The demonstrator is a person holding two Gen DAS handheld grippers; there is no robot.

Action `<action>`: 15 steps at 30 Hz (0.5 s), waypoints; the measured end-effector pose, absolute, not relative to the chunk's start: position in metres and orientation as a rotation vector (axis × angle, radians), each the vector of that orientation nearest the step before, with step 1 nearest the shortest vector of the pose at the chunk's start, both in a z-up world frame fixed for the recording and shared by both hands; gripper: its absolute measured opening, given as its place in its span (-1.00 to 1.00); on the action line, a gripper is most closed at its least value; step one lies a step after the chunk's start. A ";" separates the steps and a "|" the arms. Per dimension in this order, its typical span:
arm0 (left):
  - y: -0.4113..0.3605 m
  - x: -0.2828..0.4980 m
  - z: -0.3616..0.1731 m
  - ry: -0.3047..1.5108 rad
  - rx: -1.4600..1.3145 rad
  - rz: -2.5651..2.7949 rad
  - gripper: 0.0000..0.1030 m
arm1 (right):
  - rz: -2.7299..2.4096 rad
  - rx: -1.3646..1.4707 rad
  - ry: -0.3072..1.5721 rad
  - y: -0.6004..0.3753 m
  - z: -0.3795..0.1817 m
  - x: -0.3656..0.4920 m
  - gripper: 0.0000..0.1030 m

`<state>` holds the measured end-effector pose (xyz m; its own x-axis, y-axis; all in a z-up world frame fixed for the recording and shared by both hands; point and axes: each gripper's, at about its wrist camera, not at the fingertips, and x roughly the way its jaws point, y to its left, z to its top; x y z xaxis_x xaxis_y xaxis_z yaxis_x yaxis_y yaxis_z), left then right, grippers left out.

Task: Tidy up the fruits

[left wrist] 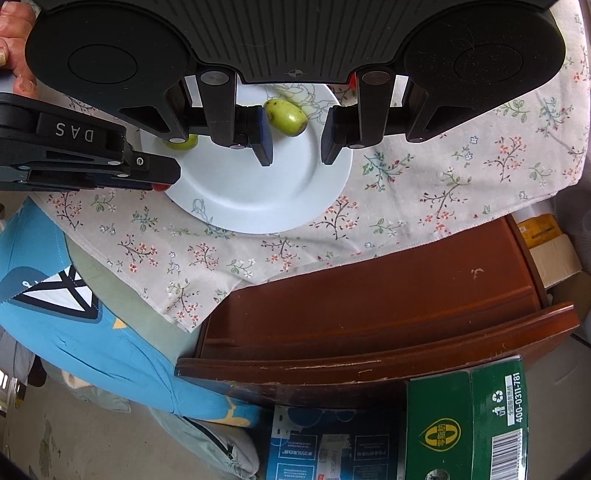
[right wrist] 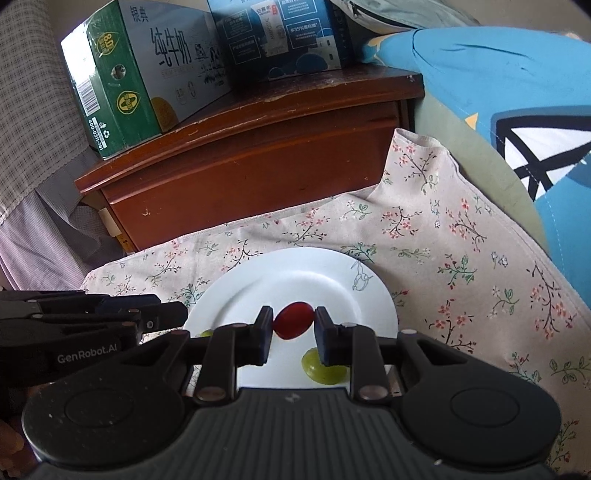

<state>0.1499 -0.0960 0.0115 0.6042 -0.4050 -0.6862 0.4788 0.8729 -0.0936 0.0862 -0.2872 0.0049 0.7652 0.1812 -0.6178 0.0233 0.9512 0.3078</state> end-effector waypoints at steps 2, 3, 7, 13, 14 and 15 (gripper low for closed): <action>-0.093 0.156 0.010 0.782 0.082 -0.512 -0.50 | 0.092 0.313 0.712 -0.288 0.001 0.091 -0.53; -0.092 0.159 0.009 0.789 0.073 -0.509 -0.50 | 0.092 0.317 0.719 -0.289 -0.001 0.093 -0.53; -0.087 0.168 0.005 0.819 0.021 -0.511 -0.50 | 0.096 0.333 0.746 -0.289 -0.010 0.102 -0.53; -0.084 0.176 0.005 0.830 -0.022 -0.499 -0.47 | 0.096 0.382 0.769 -0.292 -0.019 0.110 -0.47; -0.082 0.177 0.005 0.835 -0.032 -0.494 -0.45 | 0.093 0.390 0.769 -0.293 -0.020 0.110 -0.46; -0.079 0.178 0.005 0.840 -0.040 -0.485 -0.40 | 0.094 0.396 0.771 -0.294 -0.020 0.111 -0.45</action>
